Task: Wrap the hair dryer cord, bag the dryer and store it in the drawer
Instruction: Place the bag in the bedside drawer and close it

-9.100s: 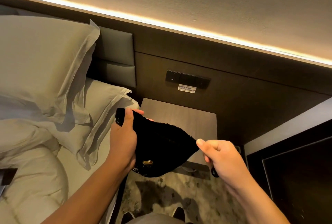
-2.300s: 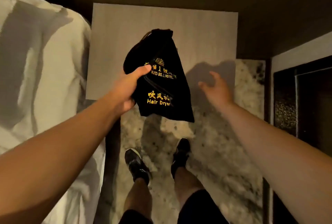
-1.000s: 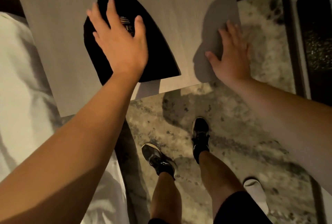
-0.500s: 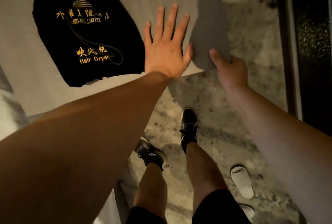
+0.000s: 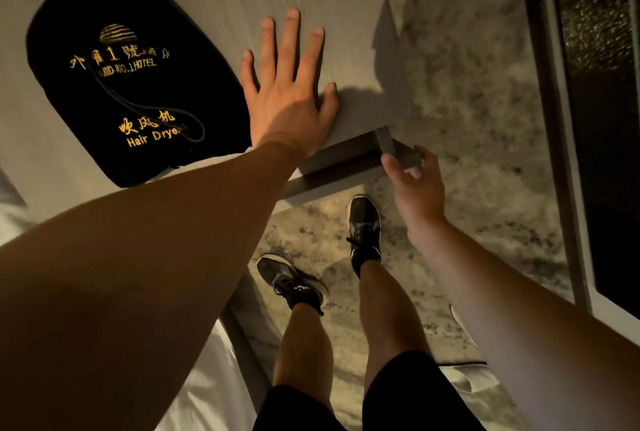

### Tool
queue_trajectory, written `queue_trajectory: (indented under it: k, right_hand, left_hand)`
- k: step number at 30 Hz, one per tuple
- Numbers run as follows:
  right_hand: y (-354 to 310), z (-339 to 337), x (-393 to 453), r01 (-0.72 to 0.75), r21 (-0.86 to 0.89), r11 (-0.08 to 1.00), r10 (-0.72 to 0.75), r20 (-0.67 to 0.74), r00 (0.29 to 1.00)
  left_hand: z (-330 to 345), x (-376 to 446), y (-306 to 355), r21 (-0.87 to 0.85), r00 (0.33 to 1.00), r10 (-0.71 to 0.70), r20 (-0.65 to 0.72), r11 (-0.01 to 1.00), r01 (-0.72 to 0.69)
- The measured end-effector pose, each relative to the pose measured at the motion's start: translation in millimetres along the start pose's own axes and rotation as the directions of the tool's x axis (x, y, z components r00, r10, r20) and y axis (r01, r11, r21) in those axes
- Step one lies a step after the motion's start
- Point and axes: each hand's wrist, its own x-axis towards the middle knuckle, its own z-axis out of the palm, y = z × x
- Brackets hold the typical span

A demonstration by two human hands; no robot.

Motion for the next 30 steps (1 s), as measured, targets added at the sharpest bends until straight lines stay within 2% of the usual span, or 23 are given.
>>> queue_trajectory:
  k: [2, 4, 8, 11, 24, 30]
  right_hand:
    - [10.2, 0.0, -13.7, -0.221, 0.192, 0.956, 0.218, 0.036, 0.975]
    - [21.5, -2.3, -26.0, -0.366, 0.334, 0.869, 0.337, 0.141, 0.931]
    - [43.5, -9.6, -45.5, -0.49, 0.293, 0.821, 0.422, 0.267, 0.866]
    - [59.7, -16.2, -56.1, -0.543, 0.258, 0.799, 0.475, 0.282, 0.834]
    - [133.9, -53.2, -81.8, -0.652, 0.189, 0.735, 0.637, 0.141, 0.758]
    - [145.3, -56.1, -87.3, -0.661, 0.147, 0.736, 0.636, 0.183, 0.749]
  left_hand:
    - [2.0, 0.5, -0.7, 0.006, 1.0, -0.003, -0.011, 1.0, 0.003]
    - [4.5, 1.7, -1.2, 0.016, 1.0, -0.003, -0.024, 1.0, 0.003]
    - [6.5, 2.0, -1.5, 0.019, 0.999, -0.006, -0.031, 1.0, 0.006]
    - [5.6, 1.1, -1.1, 0.02, 1.0, -0.014, -0.011, 1.0, 0.014]
    - [-5.5, -3.8, 4.2, 0.031, 0.999, -0.028, -0.03, 0.999, 0.029]
    - [-5.7, -4.1, 3.2, 0.044, 0.999, -0.043, -0.021, 0.998, 0.044]
